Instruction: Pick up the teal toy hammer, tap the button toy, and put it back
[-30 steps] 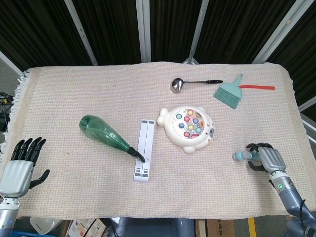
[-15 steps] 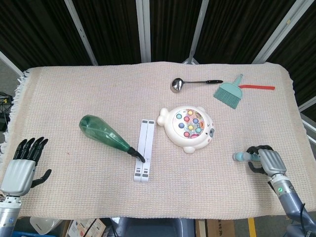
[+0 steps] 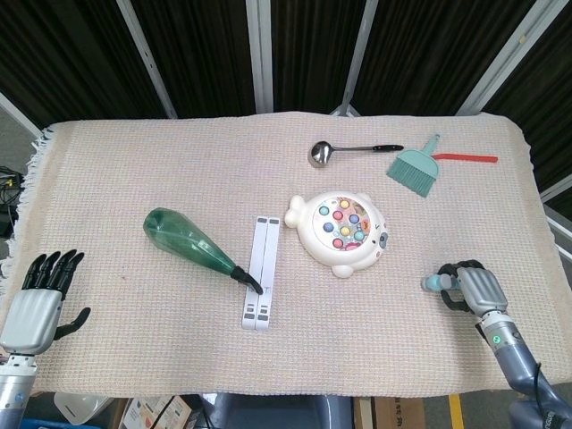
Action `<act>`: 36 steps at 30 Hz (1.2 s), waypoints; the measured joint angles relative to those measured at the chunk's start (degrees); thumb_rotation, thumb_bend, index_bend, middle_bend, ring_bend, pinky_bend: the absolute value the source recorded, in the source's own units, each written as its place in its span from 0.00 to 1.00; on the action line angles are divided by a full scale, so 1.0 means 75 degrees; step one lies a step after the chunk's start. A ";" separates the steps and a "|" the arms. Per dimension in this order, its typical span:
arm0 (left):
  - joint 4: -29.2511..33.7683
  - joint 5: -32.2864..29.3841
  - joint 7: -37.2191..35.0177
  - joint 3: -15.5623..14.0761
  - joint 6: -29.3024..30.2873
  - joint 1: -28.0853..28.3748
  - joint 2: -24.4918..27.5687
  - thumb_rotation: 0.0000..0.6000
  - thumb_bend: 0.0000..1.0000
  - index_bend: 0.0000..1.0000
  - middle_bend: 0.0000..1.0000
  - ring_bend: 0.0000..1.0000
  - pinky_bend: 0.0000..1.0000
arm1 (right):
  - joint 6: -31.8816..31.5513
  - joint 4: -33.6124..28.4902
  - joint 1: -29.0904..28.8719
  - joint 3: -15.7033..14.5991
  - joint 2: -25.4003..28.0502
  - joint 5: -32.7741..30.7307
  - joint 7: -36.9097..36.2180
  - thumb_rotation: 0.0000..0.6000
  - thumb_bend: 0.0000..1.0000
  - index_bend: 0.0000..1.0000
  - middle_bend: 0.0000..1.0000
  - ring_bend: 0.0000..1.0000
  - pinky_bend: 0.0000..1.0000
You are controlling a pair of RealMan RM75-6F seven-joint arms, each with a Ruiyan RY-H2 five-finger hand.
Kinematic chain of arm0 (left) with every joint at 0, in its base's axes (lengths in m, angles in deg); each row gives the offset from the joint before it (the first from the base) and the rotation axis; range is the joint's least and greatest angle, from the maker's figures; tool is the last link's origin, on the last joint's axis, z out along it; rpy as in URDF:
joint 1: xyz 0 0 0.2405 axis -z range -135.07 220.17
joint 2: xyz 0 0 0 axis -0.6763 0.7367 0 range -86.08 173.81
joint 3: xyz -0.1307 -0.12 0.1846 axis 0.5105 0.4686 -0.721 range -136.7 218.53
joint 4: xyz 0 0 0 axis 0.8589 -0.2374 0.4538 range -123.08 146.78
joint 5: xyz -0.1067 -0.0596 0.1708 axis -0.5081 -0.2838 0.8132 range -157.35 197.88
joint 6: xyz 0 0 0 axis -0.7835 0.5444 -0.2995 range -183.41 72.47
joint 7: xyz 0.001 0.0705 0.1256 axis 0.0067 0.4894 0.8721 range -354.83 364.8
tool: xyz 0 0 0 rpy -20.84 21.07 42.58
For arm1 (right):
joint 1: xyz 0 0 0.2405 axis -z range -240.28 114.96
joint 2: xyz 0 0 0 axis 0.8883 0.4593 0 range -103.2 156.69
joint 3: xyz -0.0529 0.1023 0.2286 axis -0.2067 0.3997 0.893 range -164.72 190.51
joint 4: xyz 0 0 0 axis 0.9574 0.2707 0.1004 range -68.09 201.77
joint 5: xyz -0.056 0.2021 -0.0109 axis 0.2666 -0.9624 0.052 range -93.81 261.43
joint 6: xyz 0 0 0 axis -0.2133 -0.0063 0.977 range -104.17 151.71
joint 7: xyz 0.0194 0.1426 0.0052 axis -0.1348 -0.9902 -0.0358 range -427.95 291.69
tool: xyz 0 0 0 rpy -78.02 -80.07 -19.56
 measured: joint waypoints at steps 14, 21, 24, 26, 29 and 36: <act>-0.0093 -0.0090 -0.0059 -0.0007 -0.0085 0.0039 -0.0024 1.00 0.26 0.00 0.02 0.00 0.00 | -0.0010 -0.0148 -0.0020 0.0011 0.0010 -0.0190 0.0235 1.00 0.58 0.52 0.48 0.30 0.17; -0.0082 -0.0115 -0.0054 -0.0024 -0.0086 0.0031 -0.0014 1.00 0.26 0.00 0.02 0.00 0.00 | 0.0018 -0.0101 -0.0041 -0.0002 -0.0029 -0.0176 0.0195 1.00 0.61 0.55 0.50 0.32 0.17; -0.0085 -0.0129 -0.0055 -0.0028 -0.0084 0.0026 -0.0010 1.00 0.26 0.00 0.02 0.00 0.00 | 0.0031 -0.0071 -0.0044 -0.0011 -0.0054 -0.0178 0.0176 1.00 0.61 0.56 0.51 0.33 0.17; -0.0087 -0.0131 -0.0056 -0.0032 -0.0082 0.0024 -0.0009 1.00 0.26 0.00 0.02 0.00 0.00 | 0.0036 -0.0058 -0.0041 -0.0023 -0.0070 -0.0175 0.0166 1.00 0.61 0.57 0.52 0.33 0.18; -0.0094 -0.0125 -0.0066 -0.0041 -0.0082 0.0024 -0.0009 1.00 0.26 0.00 0.02 0.00 0.00 | 0.0021 -0.0022 -0.0026 -0.0043 -0.0107 -0.0162 0.0148 1.00 0.62 0.61 0.55 0.36 0.18; -0.0130 -0.0137 -0.0104 -0.0055 -0.0079 0.0015 -0.0017 1.00 0.26 0.00 0.02 0.00 0.00 | -0.0143 0.0050 0.0035 -0.0046 -0.0192 -0.0084 0.0024 1.00 0.73 0.77 0.69 0.48 0.22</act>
